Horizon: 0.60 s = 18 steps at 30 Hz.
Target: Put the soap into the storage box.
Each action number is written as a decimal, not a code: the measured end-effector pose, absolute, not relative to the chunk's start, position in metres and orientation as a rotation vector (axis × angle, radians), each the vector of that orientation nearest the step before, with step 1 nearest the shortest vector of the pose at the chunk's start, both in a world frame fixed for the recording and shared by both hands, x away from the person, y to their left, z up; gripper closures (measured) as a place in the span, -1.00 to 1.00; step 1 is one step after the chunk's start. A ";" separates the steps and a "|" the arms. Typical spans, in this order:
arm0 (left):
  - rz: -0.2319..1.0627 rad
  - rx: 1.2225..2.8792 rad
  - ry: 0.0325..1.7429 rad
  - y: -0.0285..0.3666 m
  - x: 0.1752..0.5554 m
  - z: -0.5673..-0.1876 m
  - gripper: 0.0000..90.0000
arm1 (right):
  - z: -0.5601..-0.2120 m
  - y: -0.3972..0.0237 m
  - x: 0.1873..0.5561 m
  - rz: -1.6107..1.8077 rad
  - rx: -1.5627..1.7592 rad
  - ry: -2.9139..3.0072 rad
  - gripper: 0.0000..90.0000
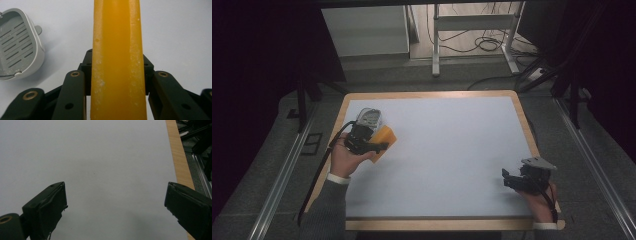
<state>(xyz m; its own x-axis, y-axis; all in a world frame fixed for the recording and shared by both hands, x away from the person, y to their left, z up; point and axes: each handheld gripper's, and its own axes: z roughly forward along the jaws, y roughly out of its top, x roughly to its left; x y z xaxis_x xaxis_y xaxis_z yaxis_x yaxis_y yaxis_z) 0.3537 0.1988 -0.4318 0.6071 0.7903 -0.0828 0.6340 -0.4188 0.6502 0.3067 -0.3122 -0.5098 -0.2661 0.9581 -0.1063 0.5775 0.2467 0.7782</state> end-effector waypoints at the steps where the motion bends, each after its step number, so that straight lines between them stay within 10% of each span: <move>1: 0.306 2.181 1.124 0.199 0.354 -0.431 0.36 | -0.510 -0.312 0.307 0.840 1.395 1.936 -0.91; 18: 0.306 2.171 1.164 0.202 0.372 -0.432 0.36 | -0.510 -0.312 0.307 0.835 1.392 1.937 -0.91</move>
